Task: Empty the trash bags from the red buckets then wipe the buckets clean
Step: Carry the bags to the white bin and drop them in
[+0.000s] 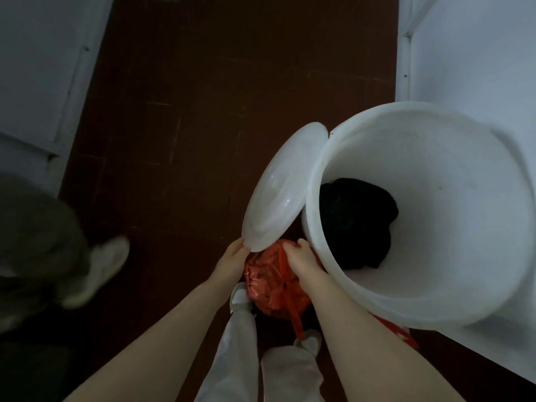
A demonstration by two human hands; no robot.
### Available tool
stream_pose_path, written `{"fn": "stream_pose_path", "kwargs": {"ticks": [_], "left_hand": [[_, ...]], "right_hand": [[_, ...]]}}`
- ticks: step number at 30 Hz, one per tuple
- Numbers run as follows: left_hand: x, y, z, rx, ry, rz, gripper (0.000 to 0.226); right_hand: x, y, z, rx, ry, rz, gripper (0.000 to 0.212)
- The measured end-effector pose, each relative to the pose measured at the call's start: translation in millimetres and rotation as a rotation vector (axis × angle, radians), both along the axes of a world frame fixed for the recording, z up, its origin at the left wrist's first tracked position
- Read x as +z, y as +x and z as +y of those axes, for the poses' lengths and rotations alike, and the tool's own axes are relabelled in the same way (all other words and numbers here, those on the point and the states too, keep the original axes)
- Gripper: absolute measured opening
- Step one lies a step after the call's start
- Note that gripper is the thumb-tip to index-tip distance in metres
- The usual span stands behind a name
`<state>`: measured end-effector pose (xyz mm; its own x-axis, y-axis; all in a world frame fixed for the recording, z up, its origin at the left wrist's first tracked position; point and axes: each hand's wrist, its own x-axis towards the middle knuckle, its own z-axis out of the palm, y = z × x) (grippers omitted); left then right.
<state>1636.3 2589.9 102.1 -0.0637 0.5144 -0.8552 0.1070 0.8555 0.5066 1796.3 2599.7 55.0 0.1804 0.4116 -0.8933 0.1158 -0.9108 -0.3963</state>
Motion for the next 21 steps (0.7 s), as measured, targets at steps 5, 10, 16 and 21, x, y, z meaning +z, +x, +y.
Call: {"fn": "stream_pose_path", "kwargs": {"ticks": [5,10,16,21], "left_hand": [[-12,22,-27,-0.014,-0.046,0.025,0.05],[-24,47,-59,-0.018,-0.082,0.073,0.046],[-39,79,-101,-0.068,-0.116,0.167,0.041],[-58,96,-137,-0.146,-0.176,0.199,0.048]], "right_hand": [[-5,28,-47,0.175,0.0,-0.027,0.067],[-11,69,-92,0.226,-0.06,-0.05,0.05],[-33,113,-141,0.255,-0.085,-0.035,0.047],[-52,128,-173,0.306,-0.104,-0.025,0.051]]}}
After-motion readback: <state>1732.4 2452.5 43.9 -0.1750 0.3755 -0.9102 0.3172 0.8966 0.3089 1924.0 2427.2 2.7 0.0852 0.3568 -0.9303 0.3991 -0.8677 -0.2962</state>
